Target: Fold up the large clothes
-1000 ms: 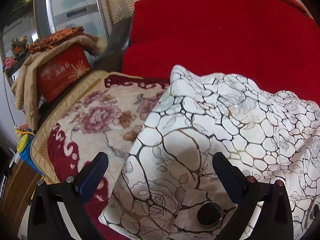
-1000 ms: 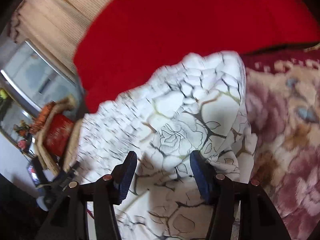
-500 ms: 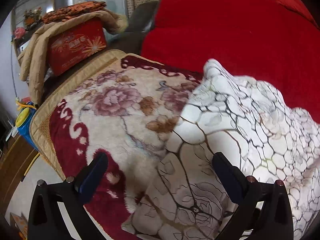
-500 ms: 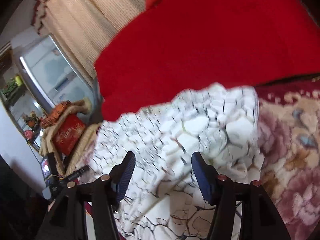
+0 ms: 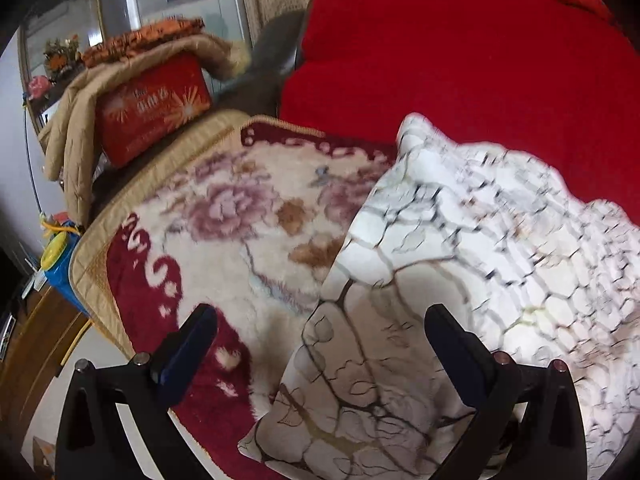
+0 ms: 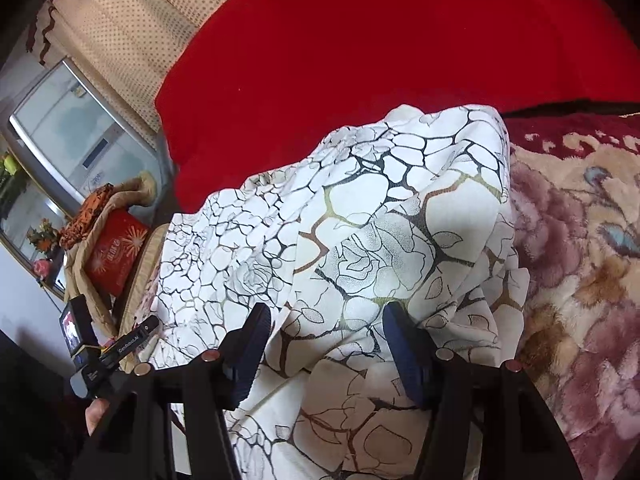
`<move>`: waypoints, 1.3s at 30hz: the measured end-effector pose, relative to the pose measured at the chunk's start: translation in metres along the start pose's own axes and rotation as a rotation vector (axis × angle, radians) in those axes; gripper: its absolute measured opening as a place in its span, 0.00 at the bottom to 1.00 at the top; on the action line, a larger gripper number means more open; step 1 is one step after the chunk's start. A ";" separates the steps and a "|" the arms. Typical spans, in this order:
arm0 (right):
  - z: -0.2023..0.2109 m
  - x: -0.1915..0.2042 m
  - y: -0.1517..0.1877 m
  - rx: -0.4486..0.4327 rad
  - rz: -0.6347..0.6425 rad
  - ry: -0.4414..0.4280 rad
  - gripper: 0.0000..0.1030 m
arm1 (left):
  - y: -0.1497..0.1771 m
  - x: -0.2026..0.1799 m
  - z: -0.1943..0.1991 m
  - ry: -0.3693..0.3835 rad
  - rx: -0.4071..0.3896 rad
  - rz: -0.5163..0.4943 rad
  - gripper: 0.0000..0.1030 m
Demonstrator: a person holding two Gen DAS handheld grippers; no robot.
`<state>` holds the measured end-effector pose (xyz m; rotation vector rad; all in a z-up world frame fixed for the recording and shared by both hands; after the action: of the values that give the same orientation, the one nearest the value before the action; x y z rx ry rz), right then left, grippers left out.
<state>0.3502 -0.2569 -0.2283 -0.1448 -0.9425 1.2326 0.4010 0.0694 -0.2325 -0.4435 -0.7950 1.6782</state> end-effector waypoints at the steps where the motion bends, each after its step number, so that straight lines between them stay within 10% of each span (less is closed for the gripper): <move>1: 0.004 0.004 -0.001 -0.009 0.012 -0.003 0.61 | -0.002 -0.002 0.005 0.004 -0.021 -0.001 1.00; 7: 0.039 0.020 -0.011 -0.175 0.074 -0.106 0.63 | -0.004 -0.027 0.014 0.046 -0.047 -0.045 1.00; 13: 0.005 -0.018 -0.007 -0.021 -0.086 -0.046 0.65 | 0.012 -0.054 -0.017 0.024 0.115 -0.126 1.00; 26: 0.042 -0.007 -0.015 -0.182 -0.052 -0.119 0.65 | 0.002 -0.057 0.019 0.068 -0.036 -0.102 1.00; 39: 0.004 -0.020 -0.011 -0.032 -0.095 -0.053 0.70 | -0.001 -0.059 0.031 0.064 -0.099 -0.129 1.00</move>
<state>0.3550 -0.2799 -0.2301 -0.0920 -1.0047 1.1389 0.3961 0.0051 -0.2175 -0.5023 -0.8446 1.5030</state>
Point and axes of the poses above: each gripper's, at about its wrist camera, not at the fingertips, and z roughly against the way its jaws point, x to its left, y to its underside, the point moved 4 cm from there along -z, roughly the way its jaws point, and after that the axes turned 2 degrees about x, right-handed, at the moved point
